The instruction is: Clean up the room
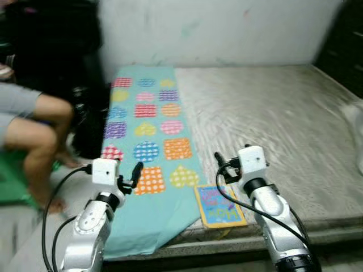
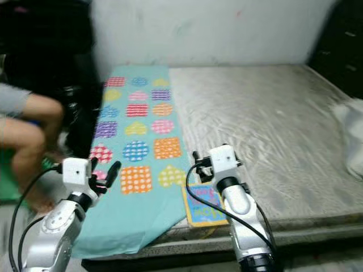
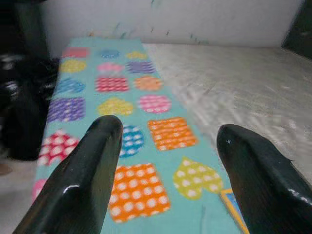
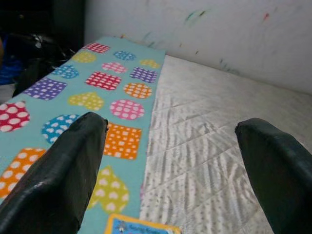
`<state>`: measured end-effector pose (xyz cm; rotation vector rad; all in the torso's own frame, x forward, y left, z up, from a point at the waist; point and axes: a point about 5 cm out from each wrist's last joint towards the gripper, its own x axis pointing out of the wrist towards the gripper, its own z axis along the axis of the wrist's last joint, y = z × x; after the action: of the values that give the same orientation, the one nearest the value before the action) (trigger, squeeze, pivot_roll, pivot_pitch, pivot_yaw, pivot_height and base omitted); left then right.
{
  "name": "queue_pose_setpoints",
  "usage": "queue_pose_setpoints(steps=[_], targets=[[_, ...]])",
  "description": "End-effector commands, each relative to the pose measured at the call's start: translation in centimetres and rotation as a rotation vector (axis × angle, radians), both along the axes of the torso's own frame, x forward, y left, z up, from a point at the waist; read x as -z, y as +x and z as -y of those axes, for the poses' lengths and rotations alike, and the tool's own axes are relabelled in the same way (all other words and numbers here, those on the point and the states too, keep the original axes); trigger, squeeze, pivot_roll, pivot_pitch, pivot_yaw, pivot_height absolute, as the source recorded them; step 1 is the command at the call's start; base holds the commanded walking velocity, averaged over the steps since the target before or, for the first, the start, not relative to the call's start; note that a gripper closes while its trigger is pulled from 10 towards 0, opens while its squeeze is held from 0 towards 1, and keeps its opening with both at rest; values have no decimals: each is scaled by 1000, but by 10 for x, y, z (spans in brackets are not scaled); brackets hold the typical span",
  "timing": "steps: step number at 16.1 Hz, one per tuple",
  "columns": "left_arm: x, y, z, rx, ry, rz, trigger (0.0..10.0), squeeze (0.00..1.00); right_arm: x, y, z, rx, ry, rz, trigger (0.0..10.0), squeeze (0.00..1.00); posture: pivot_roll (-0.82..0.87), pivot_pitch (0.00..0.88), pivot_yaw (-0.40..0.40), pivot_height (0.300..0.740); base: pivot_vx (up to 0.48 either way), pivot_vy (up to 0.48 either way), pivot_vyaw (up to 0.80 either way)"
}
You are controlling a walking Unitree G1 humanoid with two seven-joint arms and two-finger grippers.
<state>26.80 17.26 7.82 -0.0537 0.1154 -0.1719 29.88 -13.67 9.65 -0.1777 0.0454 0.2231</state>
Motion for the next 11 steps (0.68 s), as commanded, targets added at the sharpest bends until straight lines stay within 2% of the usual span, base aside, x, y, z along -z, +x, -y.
queue_pose_setpoints(steps=[1,11], targets=[[-2,2,-1,0,8,4,10000,0,-3,1,-5,-10,3,7,10000,0,-113,0,-23,740,0,-315,0],[-3,4,-2,-1,13,5,10000,0,-2,2,-5,-8,5,5,10000,0,-114,0,-22,740,0,-313,0]])
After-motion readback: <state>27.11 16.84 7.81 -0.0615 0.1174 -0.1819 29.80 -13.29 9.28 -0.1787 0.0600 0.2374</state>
